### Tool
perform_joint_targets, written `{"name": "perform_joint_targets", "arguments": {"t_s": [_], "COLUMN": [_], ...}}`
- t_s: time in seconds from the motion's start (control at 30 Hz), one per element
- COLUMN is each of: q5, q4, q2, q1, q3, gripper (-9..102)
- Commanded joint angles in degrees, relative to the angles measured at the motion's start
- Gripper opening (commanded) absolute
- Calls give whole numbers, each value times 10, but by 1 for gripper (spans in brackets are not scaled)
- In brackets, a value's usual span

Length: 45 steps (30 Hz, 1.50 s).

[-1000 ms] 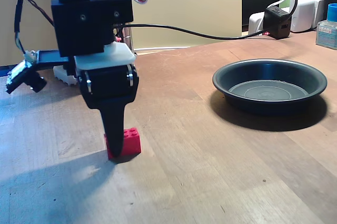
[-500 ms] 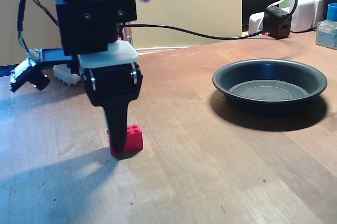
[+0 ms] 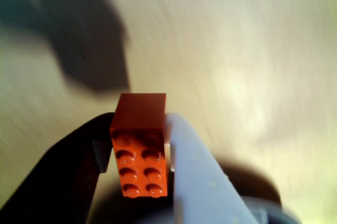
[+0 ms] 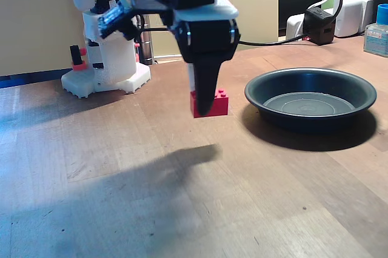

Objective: Grasp a lego block and put it in the bin.

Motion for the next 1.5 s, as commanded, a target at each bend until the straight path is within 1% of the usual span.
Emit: {"name": "perform_joint_targets", "arguments": {"t_s": [0.0, 0.13, 0.33, 0.53, 0.77, 1.0, 1.1, 1.2, 1.37, 1.47], "q5": [66, 156, 241, 323, 394, 390, 387, 350, 315, 301], "q4": [3, -7, -16, -16, -16, -14, -8, -6, 7, 11], "q2": [29, 26, 25, 15, -85, -179, -190, -191, -191, -191], "q1": [-47, -110, -175, -222, -255, -248, -239, -237, -228, -226], "q3": [-24, -25, -31, -76, -185, -274, -282, -279, -279, -279], "gripper": [0, 0, 0, 0, 0, 0, 0, 1, 15, 20]}}
